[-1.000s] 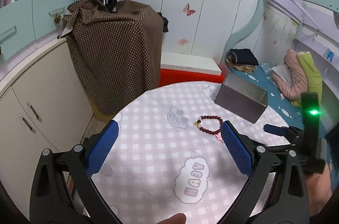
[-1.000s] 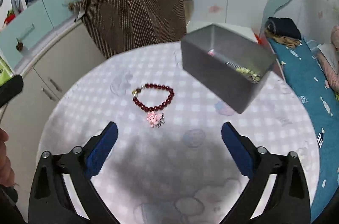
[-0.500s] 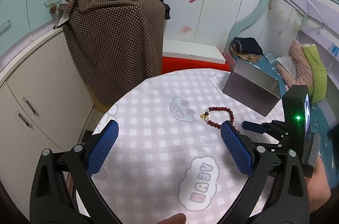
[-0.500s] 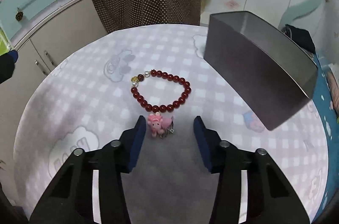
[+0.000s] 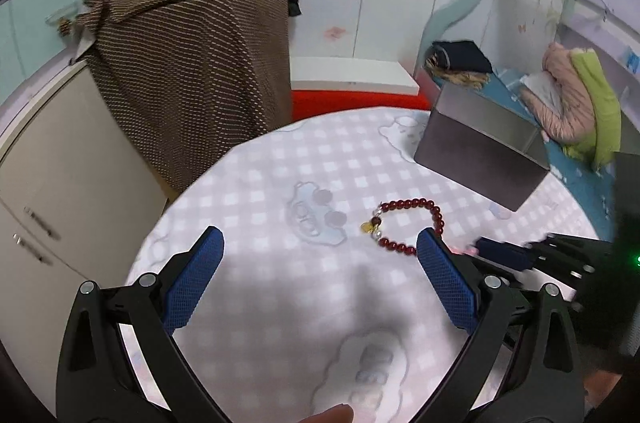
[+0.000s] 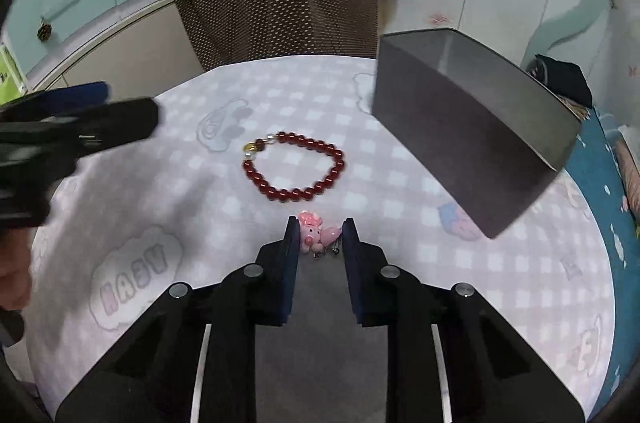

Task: Organize jewelry
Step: 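Grasp the red bead bracelet with the left gripper while the right grasps the pink bunny charm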

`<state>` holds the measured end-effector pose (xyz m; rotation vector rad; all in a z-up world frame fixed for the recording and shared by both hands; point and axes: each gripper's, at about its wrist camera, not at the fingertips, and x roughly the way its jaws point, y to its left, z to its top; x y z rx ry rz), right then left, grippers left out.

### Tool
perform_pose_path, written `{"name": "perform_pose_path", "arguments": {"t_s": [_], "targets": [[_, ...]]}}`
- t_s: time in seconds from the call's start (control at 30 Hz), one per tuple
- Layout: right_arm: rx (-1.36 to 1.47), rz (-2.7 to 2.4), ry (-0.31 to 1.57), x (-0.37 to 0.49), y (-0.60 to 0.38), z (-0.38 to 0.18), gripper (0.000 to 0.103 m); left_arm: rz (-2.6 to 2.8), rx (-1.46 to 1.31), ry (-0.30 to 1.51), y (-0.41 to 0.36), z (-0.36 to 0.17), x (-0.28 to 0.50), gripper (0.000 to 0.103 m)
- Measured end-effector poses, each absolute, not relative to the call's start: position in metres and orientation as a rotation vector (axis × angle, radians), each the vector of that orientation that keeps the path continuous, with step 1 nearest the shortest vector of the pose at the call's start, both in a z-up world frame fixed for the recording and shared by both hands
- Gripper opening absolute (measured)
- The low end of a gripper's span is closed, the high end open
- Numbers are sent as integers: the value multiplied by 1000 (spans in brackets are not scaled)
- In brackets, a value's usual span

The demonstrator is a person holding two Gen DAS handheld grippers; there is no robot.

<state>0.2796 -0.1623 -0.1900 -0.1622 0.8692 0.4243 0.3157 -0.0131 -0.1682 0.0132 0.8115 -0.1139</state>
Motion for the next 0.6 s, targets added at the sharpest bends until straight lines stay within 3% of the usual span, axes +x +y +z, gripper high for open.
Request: {"name": "perform_pose_path", "arguments": {"t_s": [0.27,0.43,0.53,0.6], "targets": [[-100,402,874,276,-184,-189,20,-101,95,918,-44,-212,365,96],[-88,402,869,275,-190,-187,18,-123,65,950,-45,-224,372,83],[-82,405,869,273,-191,-186,14,-148,73,947,-48,-221,371,62],[-81,405,867,272,-191,-185,14,-179,85,948,-50,-219,369,42]]}}
